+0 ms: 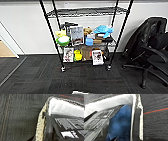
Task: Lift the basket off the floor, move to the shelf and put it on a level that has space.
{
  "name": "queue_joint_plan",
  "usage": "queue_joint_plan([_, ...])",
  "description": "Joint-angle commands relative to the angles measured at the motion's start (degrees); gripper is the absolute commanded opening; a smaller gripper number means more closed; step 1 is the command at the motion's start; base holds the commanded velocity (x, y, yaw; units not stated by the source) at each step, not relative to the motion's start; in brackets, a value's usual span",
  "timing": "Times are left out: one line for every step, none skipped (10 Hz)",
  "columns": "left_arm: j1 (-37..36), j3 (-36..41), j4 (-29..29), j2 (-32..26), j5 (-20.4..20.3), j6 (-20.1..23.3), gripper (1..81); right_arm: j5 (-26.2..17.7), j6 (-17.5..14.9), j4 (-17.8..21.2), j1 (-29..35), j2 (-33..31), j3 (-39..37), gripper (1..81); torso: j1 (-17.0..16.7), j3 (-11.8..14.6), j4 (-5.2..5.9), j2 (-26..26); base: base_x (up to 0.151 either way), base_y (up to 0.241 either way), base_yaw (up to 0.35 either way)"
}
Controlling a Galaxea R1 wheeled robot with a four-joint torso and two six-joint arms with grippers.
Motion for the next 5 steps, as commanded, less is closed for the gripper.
queue_joint_plan([-5.48,-0.24,0.92,-0.88,2.84,0.45,81.1,-1.17,0.17,0.98,5.53,0.26,0.41,81.1,0.0,0.0,0.0,0.0,0.0,0.0,0.0])
queue_joint_plan([-5.39,-0.24,1.97,-0.79,2.84,0.37,81.1,-0.1,0.44,0.98,5.52,0.26,0.41,81.1,0.0,-0.02,0.0,0.0,0.0,0.0,0.0])
queue_joint_plan([-5.47,-0.24,2.59,-0.7,3.01,0.36,81.1,-0.1,0.53,0.98,5.53,0.26,0.41,81.1,0.0,-0.02,0.0,0.0,0.0,0.0,0.0])
queue_joint_plan([-5.39,-0.24,3.12,-0.79,3.1,0.45,81.1,-0.01,0.53,0.9,5.53,0.26,0.41,81.1,0.0,-0.02,0.0,0.0,0.0,0.0,0.0])
queue_joint_plan([-5.39,-0.24,3.21,-0.79,3.1,0.37,1.0,-0.01,0.53,0.9,5.53,0.26,0.41,81.1,0.0,-0.02,0.0,0.0,0.0,0.0,0.0])
